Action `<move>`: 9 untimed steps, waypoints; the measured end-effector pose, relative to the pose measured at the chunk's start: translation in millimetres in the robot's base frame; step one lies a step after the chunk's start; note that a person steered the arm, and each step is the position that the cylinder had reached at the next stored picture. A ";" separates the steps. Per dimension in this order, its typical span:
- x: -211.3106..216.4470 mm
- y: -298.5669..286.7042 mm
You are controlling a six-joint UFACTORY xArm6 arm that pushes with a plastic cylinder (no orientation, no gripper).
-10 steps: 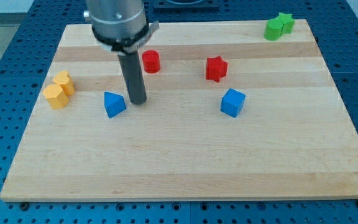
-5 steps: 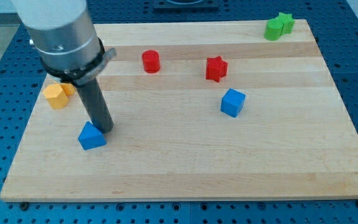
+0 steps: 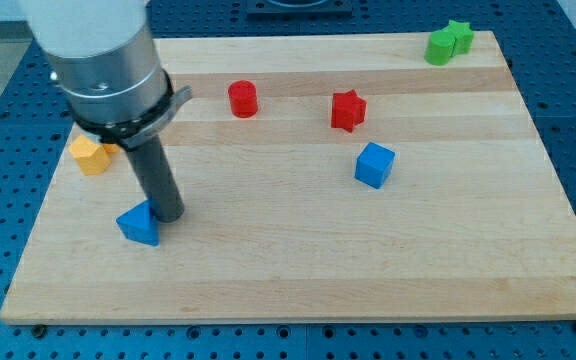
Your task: Push blue triangle towards the bottom left
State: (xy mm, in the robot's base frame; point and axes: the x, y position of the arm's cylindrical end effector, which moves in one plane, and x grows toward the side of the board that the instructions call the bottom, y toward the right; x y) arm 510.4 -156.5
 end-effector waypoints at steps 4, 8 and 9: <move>34.7 -51.1; 41.0 -79.5; 52.0 -91.4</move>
